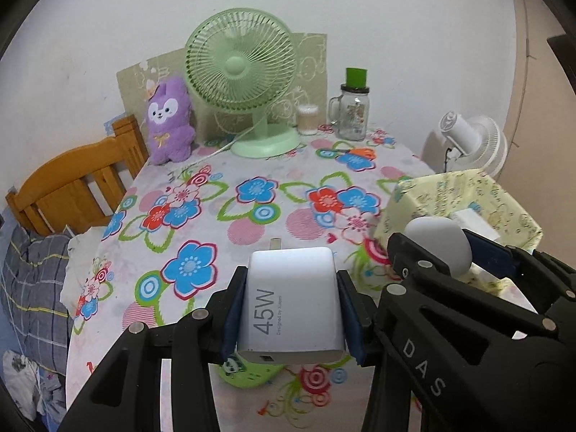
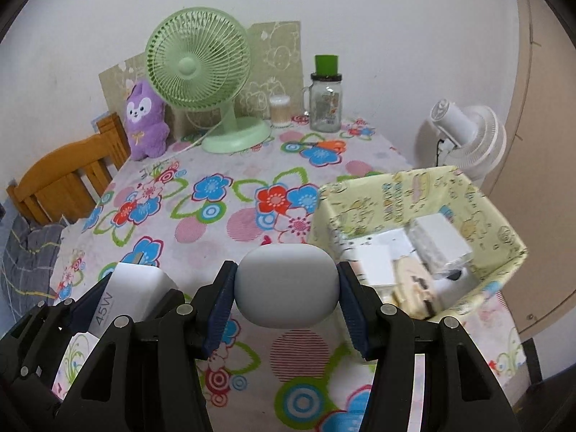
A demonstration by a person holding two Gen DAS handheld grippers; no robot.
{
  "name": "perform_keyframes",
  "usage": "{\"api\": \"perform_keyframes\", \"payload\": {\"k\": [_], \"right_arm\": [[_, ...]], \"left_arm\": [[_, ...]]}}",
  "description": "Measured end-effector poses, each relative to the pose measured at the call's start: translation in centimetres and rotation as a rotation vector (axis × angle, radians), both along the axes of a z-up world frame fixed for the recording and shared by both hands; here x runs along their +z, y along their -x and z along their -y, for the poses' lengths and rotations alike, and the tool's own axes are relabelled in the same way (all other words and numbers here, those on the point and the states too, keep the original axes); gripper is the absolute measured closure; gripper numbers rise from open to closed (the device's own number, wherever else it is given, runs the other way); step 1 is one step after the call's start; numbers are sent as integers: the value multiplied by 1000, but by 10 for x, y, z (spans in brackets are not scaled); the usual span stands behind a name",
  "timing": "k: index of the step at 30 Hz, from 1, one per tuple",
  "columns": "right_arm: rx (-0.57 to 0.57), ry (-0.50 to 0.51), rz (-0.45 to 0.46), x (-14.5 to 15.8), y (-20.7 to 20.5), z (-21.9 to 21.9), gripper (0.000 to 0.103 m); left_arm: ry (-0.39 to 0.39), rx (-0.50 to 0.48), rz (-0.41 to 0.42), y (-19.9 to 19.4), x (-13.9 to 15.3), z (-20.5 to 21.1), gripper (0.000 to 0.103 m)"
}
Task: Organize rigid objects
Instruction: 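Carry the charger with the left tool while the right tool carries the oval case to the yellow box, then lower the charger into the yellow box and open the left gripper while the right releases the oval case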
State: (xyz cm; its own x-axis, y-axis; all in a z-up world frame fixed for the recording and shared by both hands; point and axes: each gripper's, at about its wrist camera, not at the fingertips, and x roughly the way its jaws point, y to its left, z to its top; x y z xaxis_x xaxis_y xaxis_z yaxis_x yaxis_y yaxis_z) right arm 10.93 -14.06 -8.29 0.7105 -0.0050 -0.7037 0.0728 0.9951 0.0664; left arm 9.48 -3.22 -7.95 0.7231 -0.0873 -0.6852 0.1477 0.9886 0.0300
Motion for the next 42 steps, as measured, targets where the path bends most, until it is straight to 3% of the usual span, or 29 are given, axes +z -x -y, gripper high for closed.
{"api": "perform_keyframes", "payload": {"k": [21,31,42], "right_arm": [[-2,25,50,15,3,87,45],[11,25,30,1,-11,126,45],[20,-45,-3,-14,-33,159,45]], "left_arm": [[-5,-124,19,-6,13,90,54],[-32,-179,-13,-25,-1,132,54],[-90,-217,-5,-43,-10,162,54]]}}
